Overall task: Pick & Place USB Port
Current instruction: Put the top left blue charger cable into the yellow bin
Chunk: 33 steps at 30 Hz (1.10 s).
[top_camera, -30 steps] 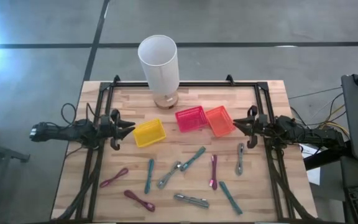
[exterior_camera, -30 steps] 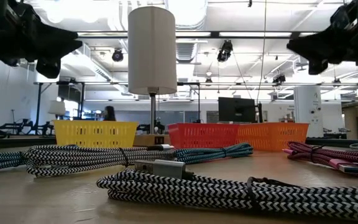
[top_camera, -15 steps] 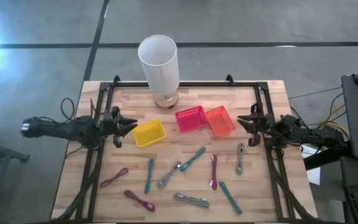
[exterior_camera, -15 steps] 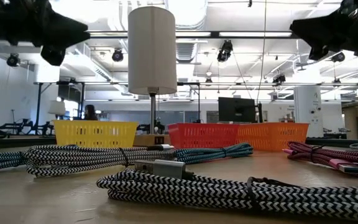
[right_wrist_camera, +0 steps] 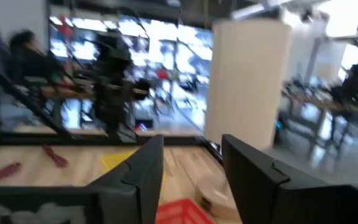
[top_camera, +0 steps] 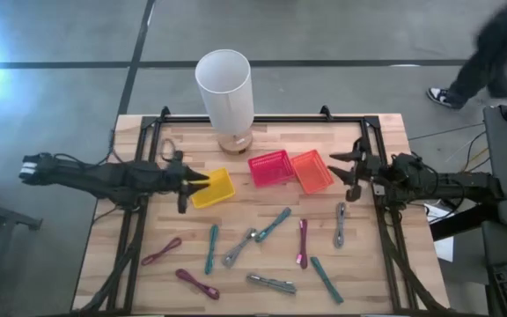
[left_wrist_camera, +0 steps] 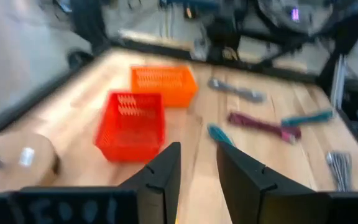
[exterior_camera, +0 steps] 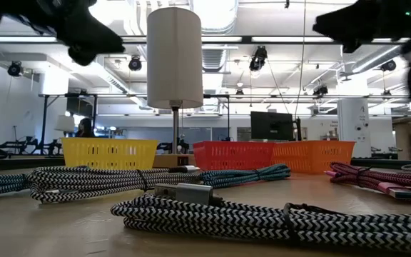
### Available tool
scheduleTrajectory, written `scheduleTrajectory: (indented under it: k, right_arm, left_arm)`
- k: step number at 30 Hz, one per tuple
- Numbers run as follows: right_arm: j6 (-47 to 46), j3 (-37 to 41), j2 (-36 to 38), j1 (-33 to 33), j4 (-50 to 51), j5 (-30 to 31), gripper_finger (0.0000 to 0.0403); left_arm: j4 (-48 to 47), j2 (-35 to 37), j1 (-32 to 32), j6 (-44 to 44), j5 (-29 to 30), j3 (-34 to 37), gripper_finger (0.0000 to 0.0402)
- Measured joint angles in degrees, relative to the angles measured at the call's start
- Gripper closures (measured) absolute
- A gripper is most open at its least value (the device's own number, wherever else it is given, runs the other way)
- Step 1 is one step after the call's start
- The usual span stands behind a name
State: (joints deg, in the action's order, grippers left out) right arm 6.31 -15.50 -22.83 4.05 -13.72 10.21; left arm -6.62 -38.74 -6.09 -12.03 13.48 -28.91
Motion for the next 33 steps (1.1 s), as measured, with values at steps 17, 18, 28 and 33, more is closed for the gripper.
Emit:
scheduleTrajectory:
  k: [17, 18, 28, 33]
  right_arm:
    - [-1.31, -13.06, -22.82, -0.02, 10.35, 6.48, 0.0218]
    - [-1.26, -13.36, -23.51, -0.01, 10.39, 6.50, 0.0218]
    - [-1.15, -15.99, -26.03, -0.02, 10.52, 6.48, 0.0220]
    - [-1.16, -15.92, -25.99, -0.02, 10.75, 6.48, 0.0219]
  left_arm:
    - [-11.24, -15.92, -1.78, -10.92, -4.19, -12.64, 0.0205]
    - [-12.22, -17.16, -2.24, -12.02, -4.75, -13.78, 0.0207]
    - [-20.50, -30.62, -10.71, -23.29, -6.39, -23.70, 0.0213]
    - [-21.25, -35.80, -14.31, -31.23, -6.52, -24.51, 0.0214]
